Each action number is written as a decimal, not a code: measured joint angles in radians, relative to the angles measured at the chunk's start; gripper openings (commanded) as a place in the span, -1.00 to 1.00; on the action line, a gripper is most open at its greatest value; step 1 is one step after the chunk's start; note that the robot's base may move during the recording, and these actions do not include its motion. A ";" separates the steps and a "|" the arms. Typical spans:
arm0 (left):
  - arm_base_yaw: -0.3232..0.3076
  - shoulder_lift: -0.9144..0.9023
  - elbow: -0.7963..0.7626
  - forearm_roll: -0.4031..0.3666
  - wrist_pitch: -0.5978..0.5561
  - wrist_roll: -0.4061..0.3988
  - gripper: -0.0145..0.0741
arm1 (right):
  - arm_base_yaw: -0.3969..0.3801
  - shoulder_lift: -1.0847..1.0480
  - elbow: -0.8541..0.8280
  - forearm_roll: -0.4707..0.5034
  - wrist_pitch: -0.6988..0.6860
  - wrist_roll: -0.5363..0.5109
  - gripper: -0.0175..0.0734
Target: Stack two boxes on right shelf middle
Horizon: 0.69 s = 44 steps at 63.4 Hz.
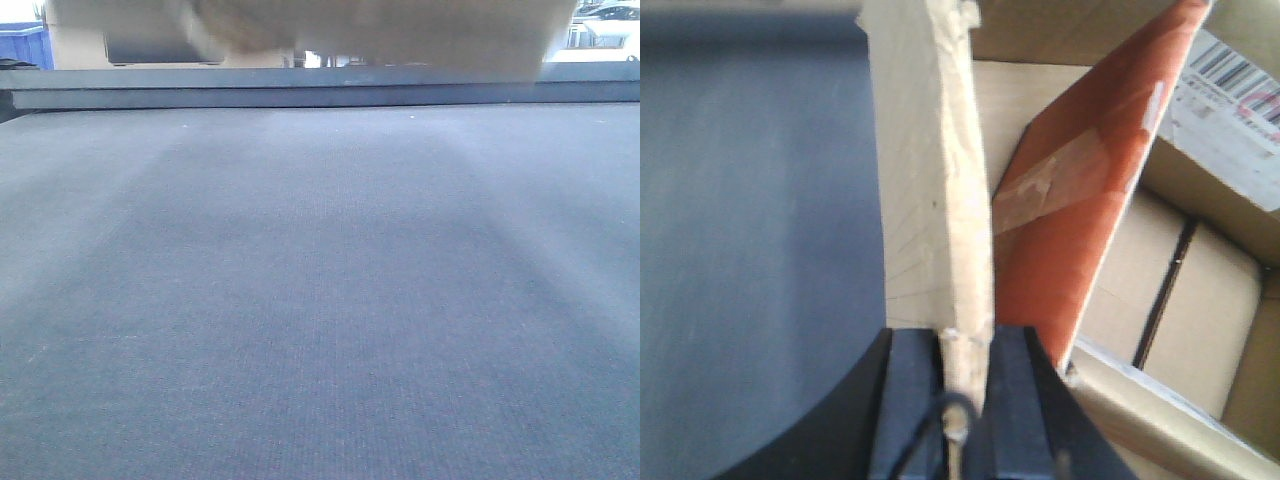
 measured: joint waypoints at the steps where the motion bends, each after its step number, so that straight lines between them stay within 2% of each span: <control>1: -0.004 -0.005 -0.002 0.002 0.000 0.002 -0.92 | 0.000 -0.007 0.000 -0.002 -0.002 0.000 -0.95; 11: -0.032 -0.014 -0.011 0.013 0.002 0.002 -0.92 | -0.002 -0.023 -0.002 -0.006 -0.005 0.000 -0.95; 44: -0.034 -0.011 0.107 0.035 0.005 0.002 -0.92 | -0.002 0.022 0.000 -0.012 -0.025 -0.002 -0.95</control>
